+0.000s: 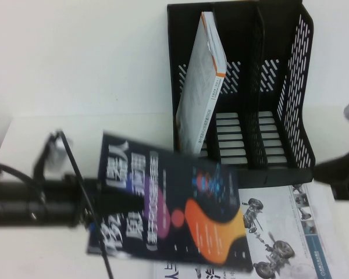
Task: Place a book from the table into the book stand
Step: Pick up the book with your left arm, then place the book on the book shelf
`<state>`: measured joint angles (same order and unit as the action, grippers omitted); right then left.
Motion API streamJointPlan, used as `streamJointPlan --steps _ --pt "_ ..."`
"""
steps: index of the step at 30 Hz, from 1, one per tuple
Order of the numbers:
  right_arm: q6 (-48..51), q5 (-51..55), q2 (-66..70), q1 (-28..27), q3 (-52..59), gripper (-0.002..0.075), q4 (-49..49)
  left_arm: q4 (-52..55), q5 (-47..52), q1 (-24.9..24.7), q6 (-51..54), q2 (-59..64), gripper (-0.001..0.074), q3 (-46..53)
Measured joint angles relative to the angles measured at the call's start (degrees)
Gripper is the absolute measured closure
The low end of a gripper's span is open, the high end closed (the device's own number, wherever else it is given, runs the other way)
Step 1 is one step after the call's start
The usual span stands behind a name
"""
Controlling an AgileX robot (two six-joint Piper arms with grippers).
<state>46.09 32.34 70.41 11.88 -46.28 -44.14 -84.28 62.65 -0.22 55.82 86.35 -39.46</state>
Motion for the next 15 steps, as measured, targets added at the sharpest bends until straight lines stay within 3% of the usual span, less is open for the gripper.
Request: streamJointPlan --steps 6,15 --pt "-2.2 7.1 0.0 0.0 0.2 0.0727 3.2 7.0 2.4 0.0 -13.5 -10.0 0.0625 -14.0" --pt "-2.8 6.3 0.0 0.0 0.5 0.0727 1.5 12.7 6.0 -0.4 -31.3 -8.5 0.0626 -50.4"
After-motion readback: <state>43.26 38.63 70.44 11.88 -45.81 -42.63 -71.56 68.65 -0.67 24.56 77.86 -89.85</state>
